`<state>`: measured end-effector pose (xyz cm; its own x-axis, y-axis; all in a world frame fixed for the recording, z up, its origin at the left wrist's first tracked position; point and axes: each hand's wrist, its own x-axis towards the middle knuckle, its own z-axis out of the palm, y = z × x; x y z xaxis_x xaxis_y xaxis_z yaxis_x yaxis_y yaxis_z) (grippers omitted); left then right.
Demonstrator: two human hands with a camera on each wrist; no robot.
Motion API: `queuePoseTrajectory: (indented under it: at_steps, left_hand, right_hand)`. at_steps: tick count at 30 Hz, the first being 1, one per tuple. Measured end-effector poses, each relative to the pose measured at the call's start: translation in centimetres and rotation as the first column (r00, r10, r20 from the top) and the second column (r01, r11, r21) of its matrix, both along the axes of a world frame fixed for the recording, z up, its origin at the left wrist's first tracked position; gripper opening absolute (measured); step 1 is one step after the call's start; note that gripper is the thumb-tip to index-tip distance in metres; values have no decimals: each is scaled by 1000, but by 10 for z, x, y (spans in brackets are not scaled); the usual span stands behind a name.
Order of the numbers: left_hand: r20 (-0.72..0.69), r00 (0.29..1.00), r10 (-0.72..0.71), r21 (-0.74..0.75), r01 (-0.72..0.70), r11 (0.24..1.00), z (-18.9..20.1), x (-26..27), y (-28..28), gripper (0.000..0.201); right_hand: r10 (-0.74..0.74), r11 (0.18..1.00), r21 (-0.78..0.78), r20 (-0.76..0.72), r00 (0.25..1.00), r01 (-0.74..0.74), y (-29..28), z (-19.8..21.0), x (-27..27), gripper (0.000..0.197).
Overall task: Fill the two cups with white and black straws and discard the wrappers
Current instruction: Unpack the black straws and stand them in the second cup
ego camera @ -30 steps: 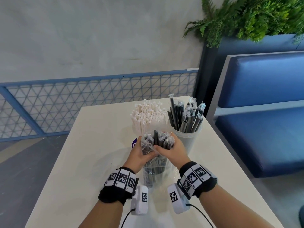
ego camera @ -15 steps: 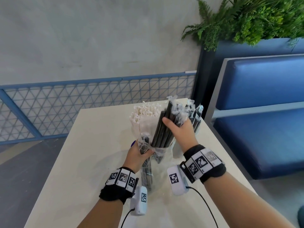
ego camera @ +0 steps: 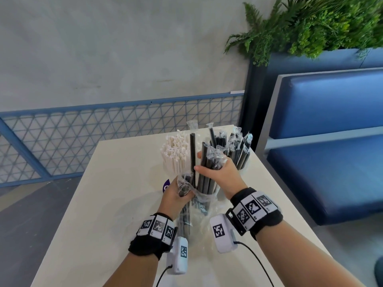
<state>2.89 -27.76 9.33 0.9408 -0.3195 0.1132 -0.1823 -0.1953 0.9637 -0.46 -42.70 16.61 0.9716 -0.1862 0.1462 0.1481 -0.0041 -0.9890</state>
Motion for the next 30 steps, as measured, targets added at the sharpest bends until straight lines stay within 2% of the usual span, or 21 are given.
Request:
queuePoseTrajectory:
  at_steps: [2, 5, 8, 13, 17, 20, 26, 30]
  left_hand:
    - [-21, 1000, -7, 1, 7, 1000, -2, 2, 0, 44]
    - [-36, 999, -36, -1, 36, 999, -2, 1, 0, 43]
    - [-53, 997, -55, -6, 54, 998, 1, 3, 0, 46]
    - [-63, 998, 0, 3, 0, 1000, 0, 11, 8, 37]
    - [-49, 999, 1, 4, -1, 1000, -1, 8, 11, 37]
    - [-65, 998, 27, -25, -29, 999, -2, 8, 10, 39]
    - [-75, 997, 35, -39, -38, 998, -3, 11, 10, 41]
    - [-71, 994, 82, -44, -85, 995, -8, 14, 12, 41]
  right_hand:
    - [-27, 1000, 9, -47, 999, 27, 0, 1, 3, 42]
    - [-50, 998, 28, -62, 997, 52, 1, 5, 4, 24]
    - [-74, 982, 171, -47, 996, 81, 1, 12, 5, 15]
    - [-158, 898, 409, -41, 987, 161, -12, 35, 14, 16]
    - [-223, 856, 464, -61, 973, 225, -23, 47, 19, 8]
    - [-297, 821, 487, -83, 951, 299, -27, 49, 21, 9]
    - [-367, 756, 560, -66, 928, 339, -39, 60, 19, 16]
    - [-449, 679, 619, -75, 890, 394, -61, 74, 19, 39]
